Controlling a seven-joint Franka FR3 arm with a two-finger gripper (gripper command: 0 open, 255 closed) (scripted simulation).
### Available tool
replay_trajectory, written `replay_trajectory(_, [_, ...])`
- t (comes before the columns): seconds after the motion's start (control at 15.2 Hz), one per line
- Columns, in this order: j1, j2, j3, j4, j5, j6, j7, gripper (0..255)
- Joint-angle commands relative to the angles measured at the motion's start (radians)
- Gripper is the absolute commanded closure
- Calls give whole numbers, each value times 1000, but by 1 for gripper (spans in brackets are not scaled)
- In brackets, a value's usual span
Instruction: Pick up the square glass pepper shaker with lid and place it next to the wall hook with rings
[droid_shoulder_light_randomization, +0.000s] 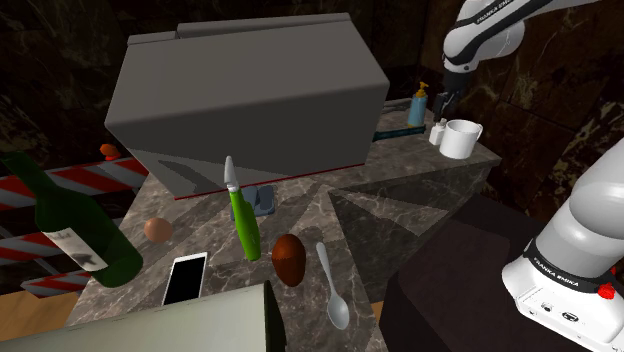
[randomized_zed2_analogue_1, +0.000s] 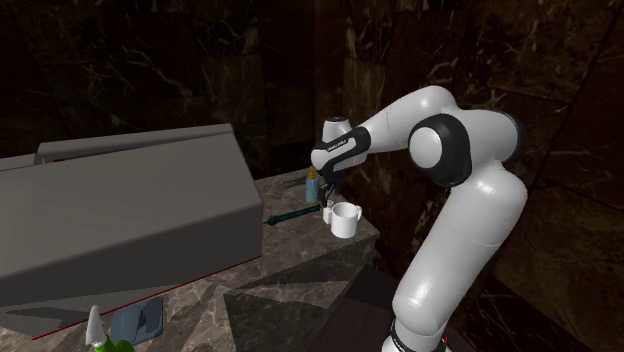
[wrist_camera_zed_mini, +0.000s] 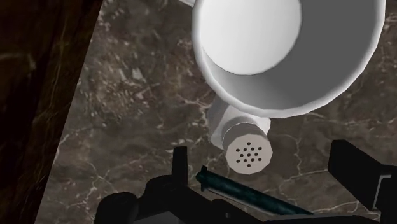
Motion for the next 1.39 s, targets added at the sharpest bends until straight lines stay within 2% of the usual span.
replay_trajectory(0.0, [0,22,-5,-5,9,26,-10,0])
replay_trajectory(0.26, [2,58,-11,-22,25,77,-22,0])
replay_trajectory(0.73, [2,58,-10,-22,25,77,-22,0])
replay_trajectory(0.79, [2,58,-10,-22,25,77,-22,255])
replay_trajectory(1.32, [2,58,-10,-22,25,77,-22,255])
